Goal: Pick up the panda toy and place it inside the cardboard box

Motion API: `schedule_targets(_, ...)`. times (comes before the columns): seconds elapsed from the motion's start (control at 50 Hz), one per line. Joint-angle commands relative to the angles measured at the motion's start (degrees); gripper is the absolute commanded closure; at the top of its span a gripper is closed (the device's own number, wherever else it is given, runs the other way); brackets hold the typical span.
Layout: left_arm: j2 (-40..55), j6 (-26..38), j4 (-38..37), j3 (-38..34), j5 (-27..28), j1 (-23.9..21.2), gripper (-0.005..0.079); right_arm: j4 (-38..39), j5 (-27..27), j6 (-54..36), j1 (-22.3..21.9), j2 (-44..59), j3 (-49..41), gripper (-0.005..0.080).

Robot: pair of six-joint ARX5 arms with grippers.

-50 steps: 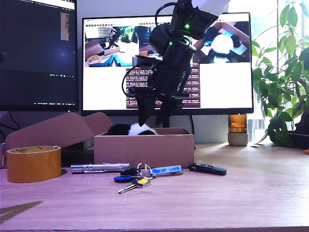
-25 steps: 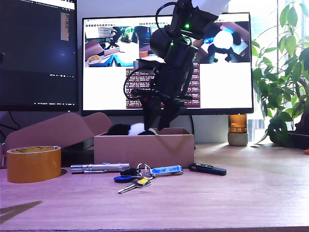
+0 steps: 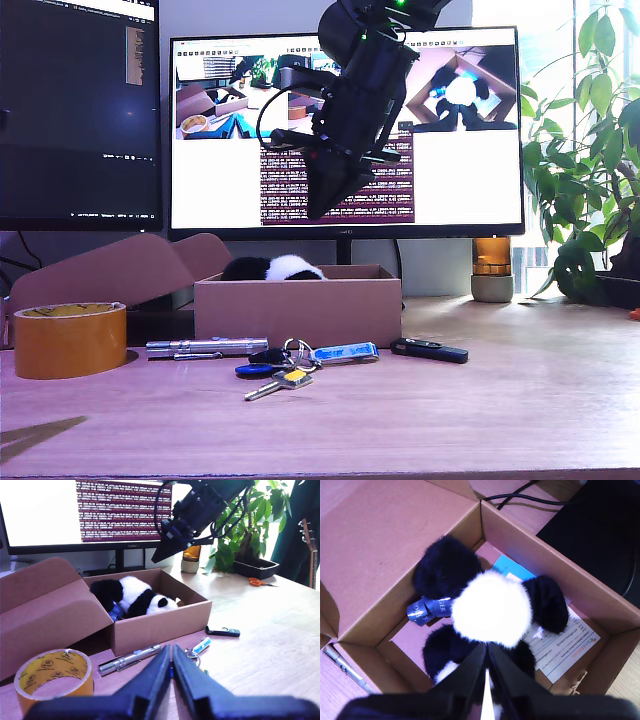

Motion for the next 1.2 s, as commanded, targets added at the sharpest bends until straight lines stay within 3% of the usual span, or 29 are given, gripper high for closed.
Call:
schedule_targets(0.0, 0.24, 0.09, 0.46, -0.96, -0.02, -0.04, 0.0762, -0.11, 0.00, -0.11, 0.13, -0.81, 0.20, 0.0759)
schedule_targets(0.46, 0.24, 0.09, -0.46, -0.96, -1.90, 0.74, 0.0762, 2.01, 2.95, 1.03, 0.31, -5.84, 0.00, 0.0759)
schedule_targets(0.62, 0.24, 0.09, -0.50, -0.96, -1.92, 1.60, 0.0762, 2.62, 4.35, 0.90, 1.01, -8.66, -3.78, 0.0759)
schedule_targets(0.96, 0.24, 0.07, -0.52, -0.96, -1.70, 2.01, 0.0762, 14.95, 5.57, 1.40, 1.11, -23.91, -25.70, 0.0759)
schedule_targets(1.18, 0.24, 0.07, -0.37, -0.96, -1.66, 2.01, 0.0762, 21.44, 6.03, 3.08, -2.69, -33.24, -39.98, 0.0759)
